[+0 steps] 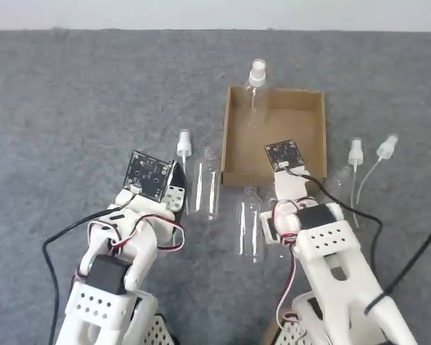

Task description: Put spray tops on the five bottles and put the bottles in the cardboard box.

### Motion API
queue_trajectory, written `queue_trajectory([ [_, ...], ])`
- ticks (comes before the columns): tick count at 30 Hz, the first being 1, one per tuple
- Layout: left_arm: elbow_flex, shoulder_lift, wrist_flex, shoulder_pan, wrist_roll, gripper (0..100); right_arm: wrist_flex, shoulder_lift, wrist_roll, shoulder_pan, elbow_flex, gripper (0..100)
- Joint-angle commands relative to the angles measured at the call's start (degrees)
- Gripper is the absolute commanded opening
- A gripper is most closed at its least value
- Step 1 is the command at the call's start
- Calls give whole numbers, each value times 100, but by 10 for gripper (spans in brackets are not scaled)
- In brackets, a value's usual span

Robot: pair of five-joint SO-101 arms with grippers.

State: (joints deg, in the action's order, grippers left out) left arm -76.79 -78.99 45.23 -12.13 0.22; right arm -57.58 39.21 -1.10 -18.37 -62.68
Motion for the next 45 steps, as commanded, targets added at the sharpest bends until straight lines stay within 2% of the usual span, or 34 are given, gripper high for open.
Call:
queue_trajectory([
  [1,66,-62,-193,35,-26,12,-84,242,-879,470,79,36],
  [5,295,-26,-141,431,-9,12,-356,690,-1530,936,290,55],
  [8,760,369,132,642,0,12,-1297,1086,-1811,1042,985,53],
  [12,1754,1635,580,668,0,12,-2492,1226,-2391,1279,1978,52],
  [17,2862,3534,897,668,9,19,-2721,971,-3191,2659,2541,52],
  [20,3178,4536,888,642,9,81,-2695,655,-3868,3582,2673,53],
  [23,3512,5407,888,677,9,136,-2202,233,-4290,4356,2673,53],
  [28,4057,6602,888,686,18,137,-1191,-778,-4580,5332,2673,54],
  [38,5156,8325,800,1240,220,137,215,-2387,-4598,6123,2708,55],
  [45,5657,9284,835,1204,211,137,708,-2809,-4598,6360,2716,56],
])
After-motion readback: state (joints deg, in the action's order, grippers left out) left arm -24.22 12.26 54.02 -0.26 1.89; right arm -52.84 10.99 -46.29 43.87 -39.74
